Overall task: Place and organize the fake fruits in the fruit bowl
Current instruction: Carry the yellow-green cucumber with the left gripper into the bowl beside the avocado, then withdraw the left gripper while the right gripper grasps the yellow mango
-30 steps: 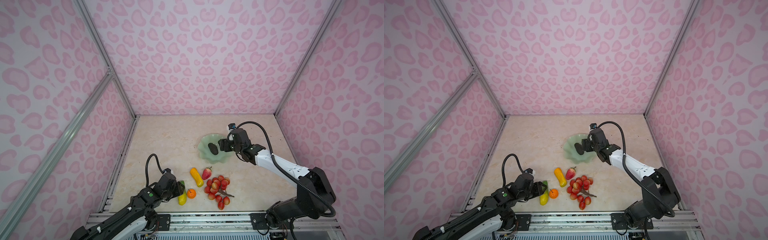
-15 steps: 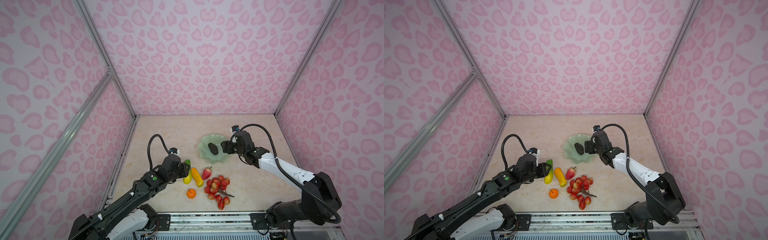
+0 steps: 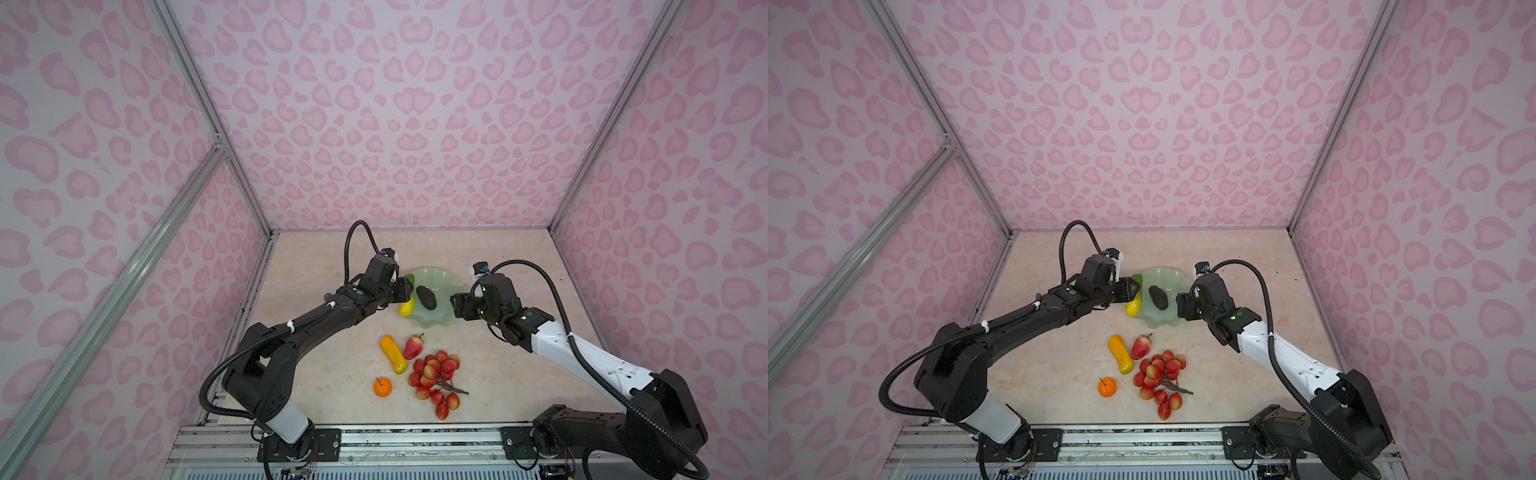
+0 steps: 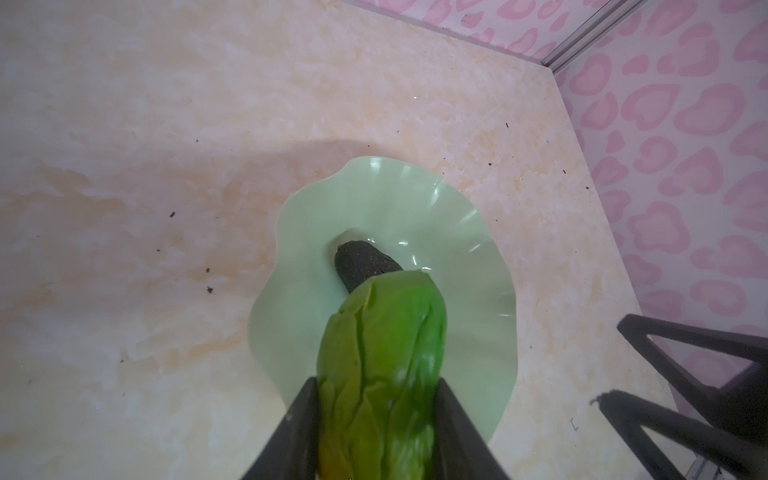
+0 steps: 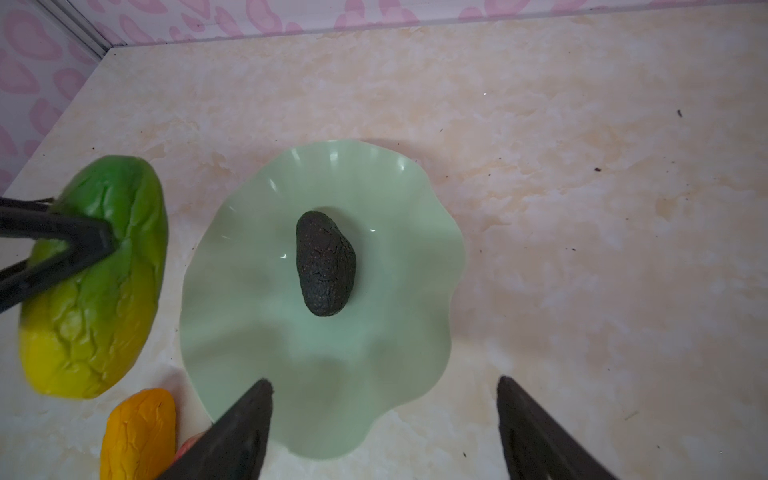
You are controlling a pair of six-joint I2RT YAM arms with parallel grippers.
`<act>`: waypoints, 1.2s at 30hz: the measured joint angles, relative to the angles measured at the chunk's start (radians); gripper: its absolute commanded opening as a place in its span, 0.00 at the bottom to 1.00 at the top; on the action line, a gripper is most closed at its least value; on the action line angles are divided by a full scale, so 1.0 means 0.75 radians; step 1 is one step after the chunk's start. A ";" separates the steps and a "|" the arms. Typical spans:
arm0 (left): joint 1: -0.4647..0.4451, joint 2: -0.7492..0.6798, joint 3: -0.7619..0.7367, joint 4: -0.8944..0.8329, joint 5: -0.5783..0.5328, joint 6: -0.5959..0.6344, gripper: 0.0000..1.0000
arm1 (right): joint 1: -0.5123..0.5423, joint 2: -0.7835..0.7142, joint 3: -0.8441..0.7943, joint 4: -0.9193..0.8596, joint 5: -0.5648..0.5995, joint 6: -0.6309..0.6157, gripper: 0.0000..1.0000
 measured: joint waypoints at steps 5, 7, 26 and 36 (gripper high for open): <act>0.005 0.144 0.058 0.028 0.030 -0.014 0.38 | 0.000 -0.019 -0.003 -0.017 0.015 -0.001 0.84; 0.010 0.186 0.075 0.041 0.031 -0.022 0.40 | -0.001 -0.019 -0.001 -0.025 0.019 -0.003 0.84; 0.044 0.193 0.151 0.075 0.062 -0.069 0.58 | 0.007 -0.019 0.018 -0.076 -0.007 -0.046 0.80; 0.062 -0.437 -0.080 0.107 -0.195 0.077 0.69 | 0.342 0.056 0.115 -0.115 -0.017 -0.070 0.77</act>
